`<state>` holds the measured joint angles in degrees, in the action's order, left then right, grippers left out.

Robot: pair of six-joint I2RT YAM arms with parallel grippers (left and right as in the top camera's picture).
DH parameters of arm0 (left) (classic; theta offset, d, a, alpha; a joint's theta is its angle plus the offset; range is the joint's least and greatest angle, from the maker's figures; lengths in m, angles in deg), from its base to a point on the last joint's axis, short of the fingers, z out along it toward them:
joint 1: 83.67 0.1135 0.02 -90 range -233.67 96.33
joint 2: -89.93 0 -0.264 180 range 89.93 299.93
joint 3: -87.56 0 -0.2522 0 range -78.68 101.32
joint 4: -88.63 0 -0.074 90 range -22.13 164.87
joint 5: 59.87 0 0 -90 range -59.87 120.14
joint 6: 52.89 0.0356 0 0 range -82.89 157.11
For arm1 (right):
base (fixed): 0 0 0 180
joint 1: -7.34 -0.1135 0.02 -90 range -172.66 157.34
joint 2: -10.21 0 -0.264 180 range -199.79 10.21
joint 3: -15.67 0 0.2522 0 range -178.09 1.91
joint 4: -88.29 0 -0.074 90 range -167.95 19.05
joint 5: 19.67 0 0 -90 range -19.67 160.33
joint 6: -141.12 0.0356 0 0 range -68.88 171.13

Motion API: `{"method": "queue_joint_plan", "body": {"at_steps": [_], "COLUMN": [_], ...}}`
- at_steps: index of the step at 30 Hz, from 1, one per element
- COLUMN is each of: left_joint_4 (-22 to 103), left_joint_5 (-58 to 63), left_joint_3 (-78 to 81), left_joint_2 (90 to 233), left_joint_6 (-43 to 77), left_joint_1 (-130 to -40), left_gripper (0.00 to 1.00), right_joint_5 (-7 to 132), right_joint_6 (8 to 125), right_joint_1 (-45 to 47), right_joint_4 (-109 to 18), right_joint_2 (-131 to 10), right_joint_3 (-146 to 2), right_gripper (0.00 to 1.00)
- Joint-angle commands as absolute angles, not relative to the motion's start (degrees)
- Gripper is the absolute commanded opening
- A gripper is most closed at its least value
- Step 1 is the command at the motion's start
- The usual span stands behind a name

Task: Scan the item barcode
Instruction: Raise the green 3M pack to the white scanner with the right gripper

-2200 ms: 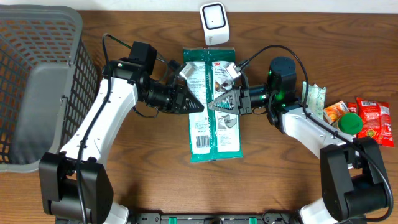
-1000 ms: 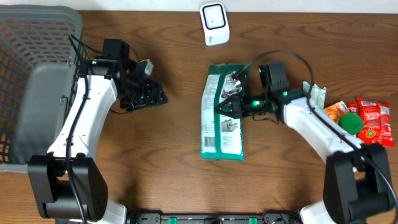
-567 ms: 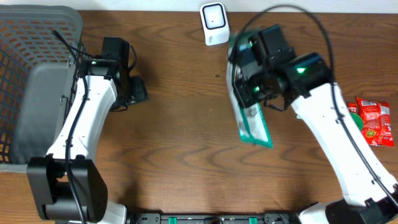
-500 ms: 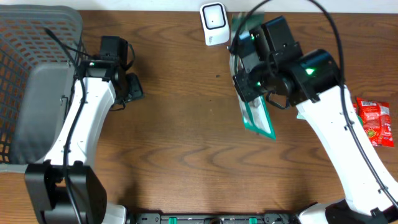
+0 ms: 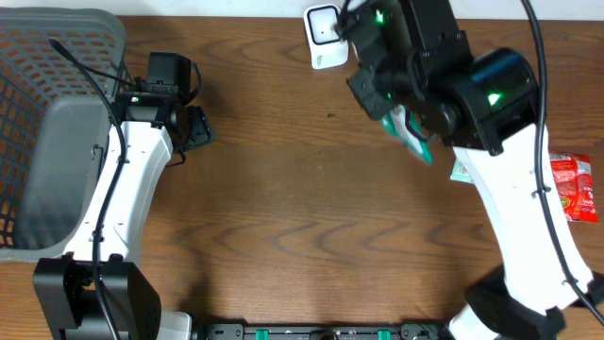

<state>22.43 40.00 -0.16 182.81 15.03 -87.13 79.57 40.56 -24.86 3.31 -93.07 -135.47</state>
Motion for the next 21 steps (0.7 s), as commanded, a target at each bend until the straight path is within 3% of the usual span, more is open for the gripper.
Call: {"method": "queue_joint_plan", "body": {"at_steps": [1,6,13,21], "left_joint_4": [22.30,22.30,22.30,22.30], "left_joint_5": [41.34,41.34,41.34,41.34], "left_joint_3": [0.96,0.96,0.96,0.96], "left_joint_2": [182.22,182.22,182.22,182.22], "left_joint_6": [14.72,14.72,14.72,14.72], "left_joint_1": [-86.95,-86.95,-86.95,-86.95], "left_gripper": [0.82,0.83,0.83,0.83], "right_joint_5": [82.47,88.81,94.54,101.58], "right_joint_6": [34.11,31.88,20.16,10.39], "right_joint_1": [-24.86,-24.86,-25.00,-25.00], "right_joint_4": [3.87,-3.45,-16.93,-40.93], "right_joint_2": [-98.53,-104.72,-114.73,-127.41], "right_joint_3": [-141.51,-141.66,-141.66,-141.64], "right_gripper": [0.01,0.01,0.01,0.01]}}
